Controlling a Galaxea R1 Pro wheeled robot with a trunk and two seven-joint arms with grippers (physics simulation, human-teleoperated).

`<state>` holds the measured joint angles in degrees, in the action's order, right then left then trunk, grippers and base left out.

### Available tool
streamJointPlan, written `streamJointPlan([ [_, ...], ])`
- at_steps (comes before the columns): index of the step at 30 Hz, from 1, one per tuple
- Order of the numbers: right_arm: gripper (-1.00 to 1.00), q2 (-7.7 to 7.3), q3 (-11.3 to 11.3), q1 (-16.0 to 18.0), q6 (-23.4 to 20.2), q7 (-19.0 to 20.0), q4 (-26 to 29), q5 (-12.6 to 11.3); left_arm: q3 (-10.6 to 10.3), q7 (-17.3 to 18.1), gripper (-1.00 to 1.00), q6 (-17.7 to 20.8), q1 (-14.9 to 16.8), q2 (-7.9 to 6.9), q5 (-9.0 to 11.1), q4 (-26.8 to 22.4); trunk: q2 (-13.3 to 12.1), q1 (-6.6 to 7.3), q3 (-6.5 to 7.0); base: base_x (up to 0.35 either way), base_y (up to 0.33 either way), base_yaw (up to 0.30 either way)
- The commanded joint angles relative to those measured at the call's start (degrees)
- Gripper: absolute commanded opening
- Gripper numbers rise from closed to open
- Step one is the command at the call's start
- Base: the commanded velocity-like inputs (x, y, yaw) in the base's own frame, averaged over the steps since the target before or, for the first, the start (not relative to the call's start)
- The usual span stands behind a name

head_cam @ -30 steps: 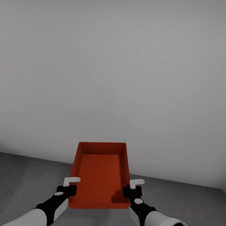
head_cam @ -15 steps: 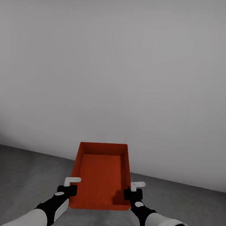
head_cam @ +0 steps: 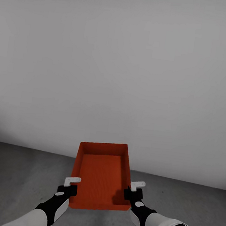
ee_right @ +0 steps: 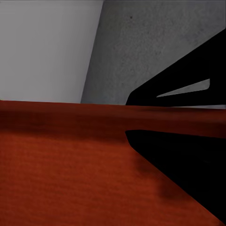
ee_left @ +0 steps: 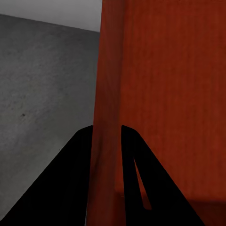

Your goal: Move the two storage containers from the living room to the garage. In the garage, place one container on the floor and stack the other container on top of it (either order is fine).

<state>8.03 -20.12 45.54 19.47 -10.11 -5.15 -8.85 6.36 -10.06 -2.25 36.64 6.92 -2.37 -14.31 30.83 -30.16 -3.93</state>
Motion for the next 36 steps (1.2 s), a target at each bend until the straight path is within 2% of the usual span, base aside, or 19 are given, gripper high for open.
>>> streamJointPlan([
  [1, -1.0, 0.06, 3.2, 0.2, 0.4, -0.2, 4.4, -3.2, 0.8, -1.9, -1.0, -0.2, 0.0, -0.76, -0.3, 0.2, 0.1, -0.02, -0.22, 0.0, 0.0, -0.082],
  [36, -1.0, -0.12, 3.2, 0.1, 0.3, -0.2, 4.4, -3.2, 0.8, -1.9, -1.0, -0.2, 0.0, -0.76, -0.3, 0.2, 0.1, -0.02, -3.48, 0.0, 0.0, -0.091],
])
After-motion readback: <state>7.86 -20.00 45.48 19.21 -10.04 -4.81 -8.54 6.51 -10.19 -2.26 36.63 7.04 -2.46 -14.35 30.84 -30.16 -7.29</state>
